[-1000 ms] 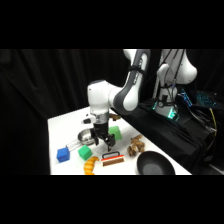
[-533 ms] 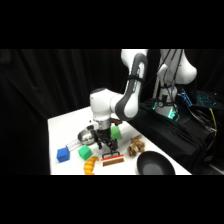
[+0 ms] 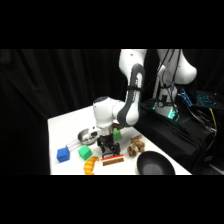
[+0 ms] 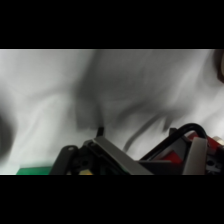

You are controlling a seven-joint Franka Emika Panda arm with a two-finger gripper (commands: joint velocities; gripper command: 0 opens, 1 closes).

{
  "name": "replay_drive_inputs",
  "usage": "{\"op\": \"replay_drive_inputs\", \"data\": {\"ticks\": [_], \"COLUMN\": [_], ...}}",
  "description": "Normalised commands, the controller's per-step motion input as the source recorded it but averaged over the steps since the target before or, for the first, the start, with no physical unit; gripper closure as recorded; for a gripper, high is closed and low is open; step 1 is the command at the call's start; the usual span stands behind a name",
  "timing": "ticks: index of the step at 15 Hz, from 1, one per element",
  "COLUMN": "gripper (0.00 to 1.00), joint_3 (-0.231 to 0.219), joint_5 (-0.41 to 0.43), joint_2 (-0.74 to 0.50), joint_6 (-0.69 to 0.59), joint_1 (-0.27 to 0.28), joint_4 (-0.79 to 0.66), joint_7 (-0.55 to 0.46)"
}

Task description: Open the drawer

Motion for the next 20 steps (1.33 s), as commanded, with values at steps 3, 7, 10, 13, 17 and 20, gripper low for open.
{"op": "replay_drive_inputs", "data": {"ticks": [3, 7, 10, 13, 17, 20], "gripper": [0.0, 0.0, 0.0, 0.0, 0.0, 0.0], "joint_3": [0.088, 0.053, 0.041, 0.052, 0.074, 0.115], "joint_5": [-0.184, -0.173, -0.144, -0.106, -0.058, 0.048], "joint_2": [-0.03, -0.09, -0.11, -0.14, -0.2, -0.36], "joint_6": [0.12, 0.12, 0.11, 0.08, 0.02, -0.27], "joint_1": [-0.174, -0.235, -0.266, -0.261, -0.22, -0.161], "joint_4": [0.0, -0.06, -0.11, -0.11, -0.13, -0.17], "joint_7": [-0.01, -0.08, -0.15, -0.2, -0.21, -0.12]}}
